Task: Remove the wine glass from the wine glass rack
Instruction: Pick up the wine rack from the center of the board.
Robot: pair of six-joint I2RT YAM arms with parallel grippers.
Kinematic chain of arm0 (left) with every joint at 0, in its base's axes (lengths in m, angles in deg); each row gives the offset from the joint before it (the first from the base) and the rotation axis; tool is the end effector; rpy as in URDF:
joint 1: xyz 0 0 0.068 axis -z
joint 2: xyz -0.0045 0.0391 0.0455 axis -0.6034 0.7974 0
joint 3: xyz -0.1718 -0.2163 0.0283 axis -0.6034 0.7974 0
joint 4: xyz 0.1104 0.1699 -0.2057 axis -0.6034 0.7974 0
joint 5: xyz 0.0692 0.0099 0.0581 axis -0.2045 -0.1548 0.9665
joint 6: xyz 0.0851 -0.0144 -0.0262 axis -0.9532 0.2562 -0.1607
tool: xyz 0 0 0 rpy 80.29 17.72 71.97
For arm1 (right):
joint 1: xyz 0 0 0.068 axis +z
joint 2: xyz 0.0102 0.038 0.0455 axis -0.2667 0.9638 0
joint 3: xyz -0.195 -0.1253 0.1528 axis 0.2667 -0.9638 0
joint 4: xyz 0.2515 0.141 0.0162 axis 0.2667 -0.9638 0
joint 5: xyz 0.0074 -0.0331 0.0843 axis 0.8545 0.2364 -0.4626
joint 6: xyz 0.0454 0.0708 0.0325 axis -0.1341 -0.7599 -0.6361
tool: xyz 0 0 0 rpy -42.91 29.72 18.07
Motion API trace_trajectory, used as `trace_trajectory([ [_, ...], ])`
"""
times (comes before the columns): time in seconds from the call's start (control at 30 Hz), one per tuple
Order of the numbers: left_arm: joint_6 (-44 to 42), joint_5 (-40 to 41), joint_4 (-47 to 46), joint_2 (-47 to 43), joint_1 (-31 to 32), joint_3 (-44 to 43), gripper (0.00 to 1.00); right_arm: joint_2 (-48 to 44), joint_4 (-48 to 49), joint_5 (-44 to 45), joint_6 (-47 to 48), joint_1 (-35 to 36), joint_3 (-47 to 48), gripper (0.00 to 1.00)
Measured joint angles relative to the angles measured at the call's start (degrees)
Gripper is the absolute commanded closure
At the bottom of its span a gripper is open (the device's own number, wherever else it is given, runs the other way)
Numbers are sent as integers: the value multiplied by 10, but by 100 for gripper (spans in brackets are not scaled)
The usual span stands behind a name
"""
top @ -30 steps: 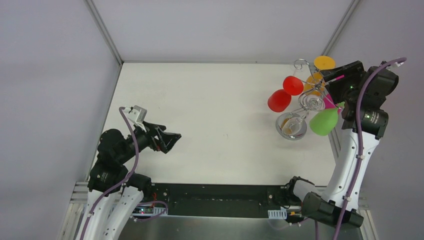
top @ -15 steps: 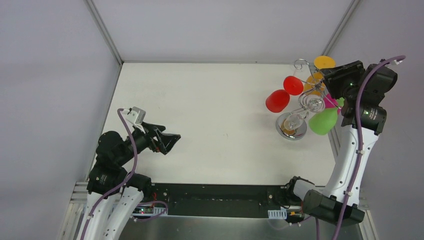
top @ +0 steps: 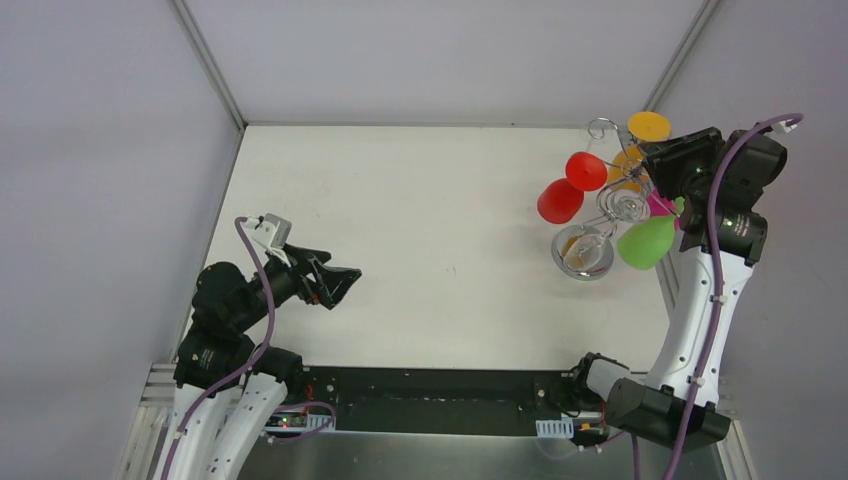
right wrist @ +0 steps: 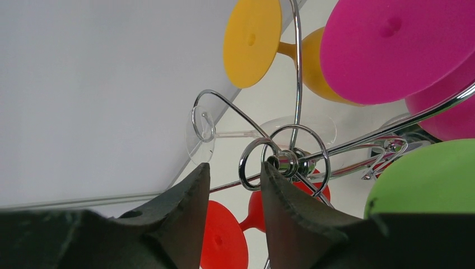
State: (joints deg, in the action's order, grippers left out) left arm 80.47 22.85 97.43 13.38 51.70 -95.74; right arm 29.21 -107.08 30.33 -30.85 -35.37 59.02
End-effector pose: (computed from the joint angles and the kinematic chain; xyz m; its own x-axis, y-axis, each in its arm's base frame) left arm 0.1263 -0.0724 0.3639 -0.2376 -0.2510 -0.9384 0.6386 0.6876 -0.3456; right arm 0.2730 -0.0783 0.4692 -0.1360 0.6267 -0.7673 0.2284 0.7735 0.5912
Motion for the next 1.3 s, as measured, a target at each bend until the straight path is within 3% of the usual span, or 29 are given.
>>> trace_trajectory([
  [0.67,0,0,0,0,0,0,0,4,51,-2,-26,-1,-47,79],
  [1.0,0,0,0,2,0,0,0,-23,104,-2,-30,-1,-90,100],
  [1.3,0,0,0,3,0,0,1,-35,133,-1,-37,-1,-113,100],
])
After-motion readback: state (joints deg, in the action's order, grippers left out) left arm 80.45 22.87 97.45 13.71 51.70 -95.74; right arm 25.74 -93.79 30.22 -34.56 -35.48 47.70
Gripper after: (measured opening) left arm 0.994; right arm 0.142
